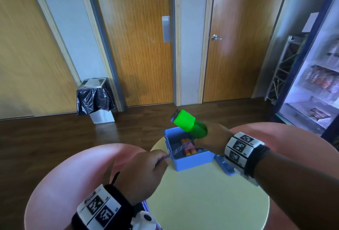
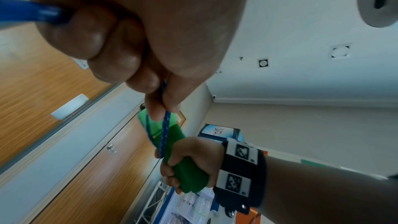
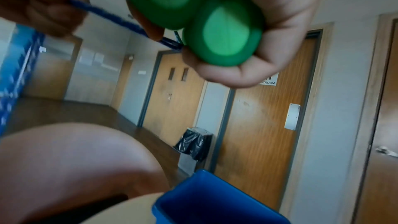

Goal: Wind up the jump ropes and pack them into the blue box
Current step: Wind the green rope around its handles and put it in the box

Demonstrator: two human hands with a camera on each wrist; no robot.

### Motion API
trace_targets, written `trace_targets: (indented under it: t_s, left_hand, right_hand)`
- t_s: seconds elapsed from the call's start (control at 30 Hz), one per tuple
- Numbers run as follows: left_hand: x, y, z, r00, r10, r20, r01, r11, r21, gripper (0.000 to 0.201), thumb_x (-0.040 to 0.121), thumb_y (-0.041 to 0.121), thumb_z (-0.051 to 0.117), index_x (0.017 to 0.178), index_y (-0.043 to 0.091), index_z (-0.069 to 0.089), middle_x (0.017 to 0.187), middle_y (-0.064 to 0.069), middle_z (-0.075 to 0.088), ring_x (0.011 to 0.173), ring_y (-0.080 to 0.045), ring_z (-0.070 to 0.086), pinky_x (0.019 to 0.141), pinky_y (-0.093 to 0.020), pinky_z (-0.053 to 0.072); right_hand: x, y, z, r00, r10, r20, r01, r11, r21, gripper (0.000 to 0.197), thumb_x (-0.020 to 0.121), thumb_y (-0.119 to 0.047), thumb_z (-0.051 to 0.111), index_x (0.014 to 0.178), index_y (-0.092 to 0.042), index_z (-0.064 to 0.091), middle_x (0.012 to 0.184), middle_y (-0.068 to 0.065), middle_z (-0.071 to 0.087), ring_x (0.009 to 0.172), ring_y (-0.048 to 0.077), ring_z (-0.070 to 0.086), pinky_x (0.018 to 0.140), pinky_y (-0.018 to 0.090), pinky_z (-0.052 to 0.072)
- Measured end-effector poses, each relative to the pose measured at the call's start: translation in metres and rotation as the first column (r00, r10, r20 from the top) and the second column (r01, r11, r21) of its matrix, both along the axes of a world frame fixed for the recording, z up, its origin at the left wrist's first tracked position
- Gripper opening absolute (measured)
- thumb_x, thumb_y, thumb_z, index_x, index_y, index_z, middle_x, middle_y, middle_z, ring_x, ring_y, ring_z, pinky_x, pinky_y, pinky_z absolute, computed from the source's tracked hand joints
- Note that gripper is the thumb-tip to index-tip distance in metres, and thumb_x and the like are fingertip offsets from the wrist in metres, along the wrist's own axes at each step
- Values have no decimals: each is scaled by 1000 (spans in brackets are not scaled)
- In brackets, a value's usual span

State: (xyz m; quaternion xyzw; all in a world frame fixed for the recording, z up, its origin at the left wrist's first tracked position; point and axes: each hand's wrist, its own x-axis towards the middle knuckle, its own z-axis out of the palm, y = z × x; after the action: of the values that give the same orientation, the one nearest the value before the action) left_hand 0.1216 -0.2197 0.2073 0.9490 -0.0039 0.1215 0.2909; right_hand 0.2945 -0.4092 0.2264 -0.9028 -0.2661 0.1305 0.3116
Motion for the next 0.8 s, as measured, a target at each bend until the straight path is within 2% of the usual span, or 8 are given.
trace_targets:
  t_s: [0.13,0.23,0.33,0.47,0.57,0.67,0.73,0.8]
  left_hand:
    - [-1,-12,13,1000,-24,19,18,969,246,29,94,46,38,71,29,40,63,-1,44,66,-17,50,64,-41,44]
    - [2,-22,22,999,-34,27,20,912,411,33,94,48,34,76,22,44,63,2,44,68,-17,52,60,-35,38]
    - [9,-23,38,997,-39,63,1,861,509,33,93,46,34,84,22,55,77,2,62,75,-22,61,57,-31,31]
    - [32,-12,51,996,-87,12,63,803,593,33,97,48,35,88,23,54,90,1,64,87,-23,61,63,-34,41]
    - [49,0,58,987,-152,-42,150,818,555,30,94,49,44,86,24,58,88,4,65,86,-19,60,65,-33,43]
    - [57,8,53,971,-206,-122,239,854,462,24,88,54,54,89,32,64,83,11,66,80,-10,59,67,-31,44]
    - [60,13,49,957,-222,-189,275,903,331,21,85,54,60,90,35,66,73,16,62,72,-2,56,67,-29,44]
    - [61,15,43,933,-262,-248,307,938,161,16,84,48,65,88,33,69,71,13,63,70,-2,58,70,-31,46]
  right_hand:
    - [18,1,3,988,59,143,-19,962,-271,29,56,-44,54,76,-24,60,64,-3,68,57,15,65,58,34,59]
    - [15,8,-1,971,57,232,47,906,-421,28,62,-45,57,86,-30,59,71,-11,66,66,14,65,68,34,58]
    - [3,15,-8,943,156,293,51,804,-592,38,70,-43,59,103,-28,50,88,-9,64,80,19,65,75,37,56]
    - [-19,16,-13,879,350,324,-26,713,-700,44,72,-35,61,111,-22,47,99,-5,62,91,22,65,72,36,49]
    - [-43,13,-7,815,495,301,-134,667,-733,53,67,-36,66,115,-24,48,98,-4,63,86,22,66,66,33,47]
    - [-66,7,7,729,611,308,-169,597,-784,58,68,-32,69,119,-18,46,104,1,61,86,22,63,63,33,33]
    - [-77,2,17,677,660,324,-186,580,-793,51,69,-32,67,114,-18,47,102,0,61,85,21,61,60,33,28]
    - [-84,-3,27,681,664,310,-218,588,-779,47,68,-34,66,109,-21,48,101,-1,61,84,21,61,62,33,30]
